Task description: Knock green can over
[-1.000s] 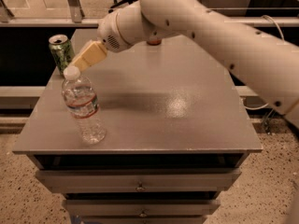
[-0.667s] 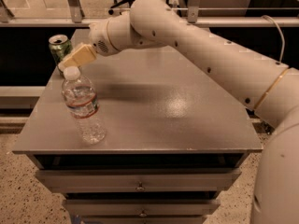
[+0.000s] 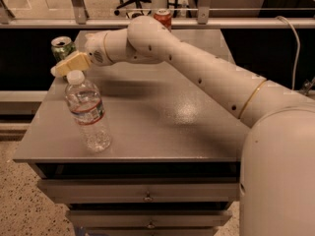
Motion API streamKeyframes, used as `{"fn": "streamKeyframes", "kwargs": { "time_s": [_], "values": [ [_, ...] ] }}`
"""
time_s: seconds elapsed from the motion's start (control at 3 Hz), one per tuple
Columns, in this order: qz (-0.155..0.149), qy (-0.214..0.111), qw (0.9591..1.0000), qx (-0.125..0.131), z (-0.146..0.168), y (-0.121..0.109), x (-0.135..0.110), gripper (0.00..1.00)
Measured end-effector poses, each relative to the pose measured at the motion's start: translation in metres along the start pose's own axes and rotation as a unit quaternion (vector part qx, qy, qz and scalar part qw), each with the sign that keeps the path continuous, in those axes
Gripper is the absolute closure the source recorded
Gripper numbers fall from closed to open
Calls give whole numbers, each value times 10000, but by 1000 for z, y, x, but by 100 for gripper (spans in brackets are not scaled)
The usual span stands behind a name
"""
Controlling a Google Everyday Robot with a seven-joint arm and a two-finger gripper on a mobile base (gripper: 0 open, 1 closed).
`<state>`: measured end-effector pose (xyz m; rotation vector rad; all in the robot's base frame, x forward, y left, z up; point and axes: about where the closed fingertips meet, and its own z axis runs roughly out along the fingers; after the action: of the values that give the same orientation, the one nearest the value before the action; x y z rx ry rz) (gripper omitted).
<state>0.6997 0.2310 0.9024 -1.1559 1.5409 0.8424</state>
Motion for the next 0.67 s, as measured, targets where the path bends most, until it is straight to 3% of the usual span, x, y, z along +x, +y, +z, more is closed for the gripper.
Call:
{"fn": "streamKeyframes", "kwargs": {
  "time_s": [0.33,0.67],
  "values": [
    [150,-146,9997,-118,18,9,3,0],
    [163,-250,9995,-128,33,14,1,18]
  ]
}}
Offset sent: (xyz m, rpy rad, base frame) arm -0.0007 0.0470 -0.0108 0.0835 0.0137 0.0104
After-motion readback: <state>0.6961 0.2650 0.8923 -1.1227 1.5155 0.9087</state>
